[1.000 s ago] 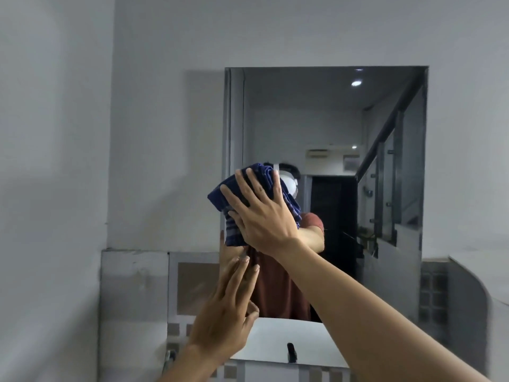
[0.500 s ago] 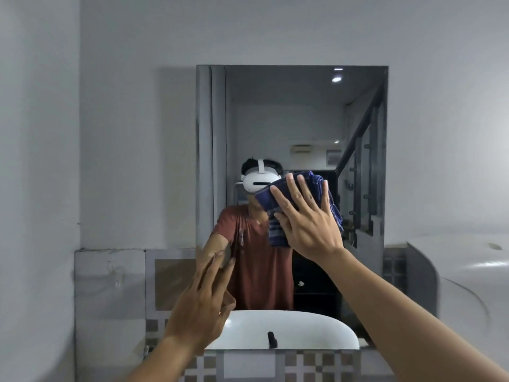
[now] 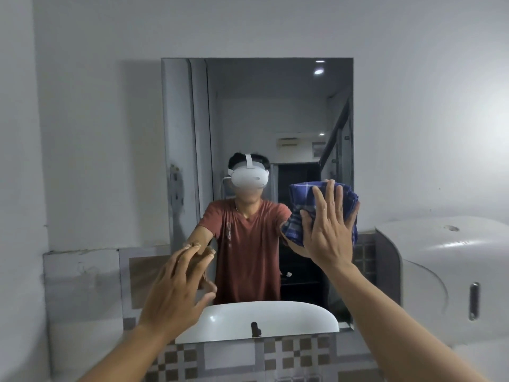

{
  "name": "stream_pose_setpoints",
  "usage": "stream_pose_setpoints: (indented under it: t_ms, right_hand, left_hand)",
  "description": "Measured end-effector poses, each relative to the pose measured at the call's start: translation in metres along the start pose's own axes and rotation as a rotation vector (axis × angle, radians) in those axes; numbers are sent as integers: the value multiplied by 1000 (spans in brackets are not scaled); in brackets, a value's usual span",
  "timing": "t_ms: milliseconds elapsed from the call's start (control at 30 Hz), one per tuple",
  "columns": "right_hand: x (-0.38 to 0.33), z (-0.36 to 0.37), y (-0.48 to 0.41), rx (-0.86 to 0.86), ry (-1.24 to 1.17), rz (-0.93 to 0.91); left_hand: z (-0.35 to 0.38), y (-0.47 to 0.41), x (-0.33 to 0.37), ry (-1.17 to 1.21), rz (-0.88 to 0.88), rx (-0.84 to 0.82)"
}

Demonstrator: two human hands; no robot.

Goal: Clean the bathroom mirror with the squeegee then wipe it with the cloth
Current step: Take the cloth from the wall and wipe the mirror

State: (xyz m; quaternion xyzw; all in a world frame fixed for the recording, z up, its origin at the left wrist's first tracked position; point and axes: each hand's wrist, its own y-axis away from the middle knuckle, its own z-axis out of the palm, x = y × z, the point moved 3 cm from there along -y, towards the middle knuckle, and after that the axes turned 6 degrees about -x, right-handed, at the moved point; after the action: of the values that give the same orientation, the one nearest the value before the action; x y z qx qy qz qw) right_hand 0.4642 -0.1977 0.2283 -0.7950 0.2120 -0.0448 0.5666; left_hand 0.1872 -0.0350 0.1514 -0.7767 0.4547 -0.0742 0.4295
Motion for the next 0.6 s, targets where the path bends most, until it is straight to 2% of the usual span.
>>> stream_pose_setpoints:
  t_ms: [100, 267, 367, 500, 600]
  right_hand:
    - [-1, 3, 8, -3, 31, 20]
    - [-10, 9, 16, -14, 63, 48]
    - [-26, 17, 26, -16, 65, 34]
    - [-67, 32, 38, -38, 34, 56]
    - [-106, 43, 41, -65, 29, -18]
  left_hand:
    - [-28, -28, -6, 18, 57, 82]
    - [-97, -111, -34, -60, 35, 265]
    - [-123, -150, -42, -143, 92, 218]
    - [-122, -166, -49, -181, 110, 134]
    - [-121, -164, -50, -179, 108, 138]
